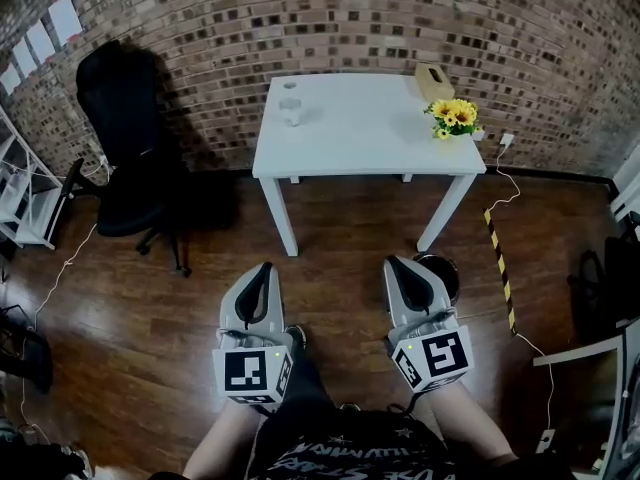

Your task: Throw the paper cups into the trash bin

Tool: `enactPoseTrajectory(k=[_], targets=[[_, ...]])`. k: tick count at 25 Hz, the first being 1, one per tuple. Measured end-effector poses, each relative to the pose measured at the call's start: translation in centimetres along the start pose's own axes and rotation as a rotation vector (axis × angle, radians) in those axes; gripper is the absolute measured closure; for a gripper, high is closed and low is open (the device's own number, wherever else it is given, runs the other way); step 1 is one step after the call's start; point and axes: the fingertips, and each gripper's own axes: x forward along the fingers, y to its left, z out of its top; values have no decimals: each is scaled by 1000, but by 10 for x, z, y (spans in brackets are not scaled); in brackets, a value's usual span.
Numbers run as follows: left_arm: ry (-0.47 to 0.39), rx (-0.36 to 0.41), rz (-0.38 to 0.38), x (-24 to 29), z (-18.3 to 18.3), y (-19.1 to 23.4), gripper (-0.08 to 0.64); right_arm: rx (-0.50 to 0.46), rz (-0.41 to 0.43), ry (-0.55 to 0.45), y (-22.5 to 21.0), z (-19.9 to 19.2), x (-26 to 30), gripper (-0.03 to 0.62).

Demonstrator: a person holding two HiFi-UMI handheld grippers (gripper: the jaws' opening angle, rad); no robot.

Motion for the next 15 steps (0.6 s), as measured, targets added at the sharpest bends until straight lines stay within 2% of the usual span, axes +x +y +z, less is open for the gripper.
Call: enactPoseTrajectory(k=[4,8,15], targets=[[-18,17,-23,49,-2,32,555,-29,-31,-5,-14,0,49,584],[-7,6,-34,100,-1,73,555,0,-84,8,-26,-7,111,584],[14,-8,-74,173,-7,148,554,-19,-123,-1,-19,-4,218,584]])
